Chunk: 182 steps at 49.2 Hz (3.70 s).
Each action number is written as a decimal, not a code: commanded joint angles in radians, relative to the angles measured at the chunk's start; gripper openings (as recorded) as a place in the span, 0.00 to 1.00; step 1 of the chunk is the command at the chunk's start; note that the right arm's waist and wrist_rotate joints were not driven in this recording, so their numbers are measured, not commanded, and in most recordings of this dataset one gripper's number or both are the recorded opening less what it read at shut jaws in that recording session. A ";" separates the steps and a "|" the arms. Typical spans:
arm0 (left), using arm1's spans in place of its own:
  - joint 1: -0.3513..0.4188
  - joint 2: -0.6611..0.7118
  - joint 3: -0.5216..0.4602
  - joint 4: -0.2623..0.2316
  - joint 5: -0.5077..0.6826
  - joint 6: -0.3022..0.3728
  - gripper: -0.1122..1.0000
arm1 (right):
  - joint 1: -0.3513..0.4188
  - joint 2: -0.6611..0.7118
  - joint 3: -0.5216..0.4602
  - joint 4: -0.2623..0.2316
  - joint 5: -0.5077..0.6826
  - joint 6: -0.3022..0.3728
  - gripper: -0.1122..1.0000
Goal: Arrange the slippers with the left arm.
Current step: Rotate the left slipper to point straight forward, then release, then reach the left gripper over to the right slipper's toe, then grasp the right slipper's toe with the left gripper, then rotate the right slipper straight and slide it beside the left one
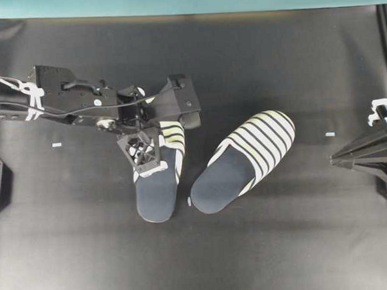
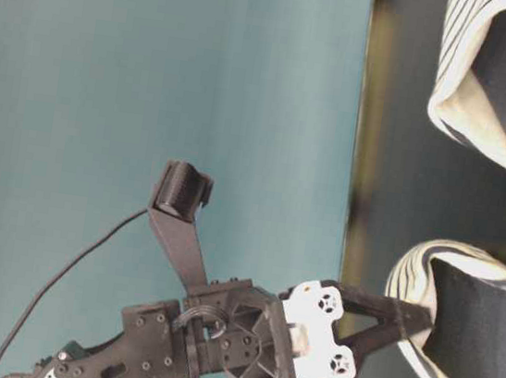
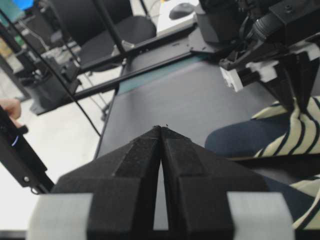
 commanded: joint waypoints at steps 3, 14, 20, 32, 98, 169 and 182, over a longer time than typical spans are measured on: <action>-0.005 -0.012 -0.003 0.000 -0.008 -0.034 0.49 | 0.000 0.005 -0.005 0.002 -0.006 0.000 0.10; -0.017 -0.046 -0.097 0.000 -0.011 -0.044 0.91 | 0.000 0.003 -0.005 0.000 -0.005 0.000 0.10; -0.028 -0.064 -0.186 0.000 -0.021 0.086 0.91 | 0.000 0.003 -0.005 0.000 -0.006 0.000 0.10; -0.094 0.032 -0.264 0.000 -0.193 0.612 0.91 | 0.000 0.003 -0.003 0.000 -0.006 0.000 0.10; -0.015 0.311 -0.698 0.000 0.183 0.574 0.11 | 0.000 -0.008 0.000 0.000 -0.014 0.000 0.10; -0.037 0.296 -0.422 0.000 0.130 0.190 0.11 | 0.000 -0.008 0.002 0.000 -0.025 0.002 0.10; -0.031 0.296 -0.417 0.000 0.129 0.166 0.11 | 0.000 -0.008 0.005 0.000 -0.028 0.002 0.10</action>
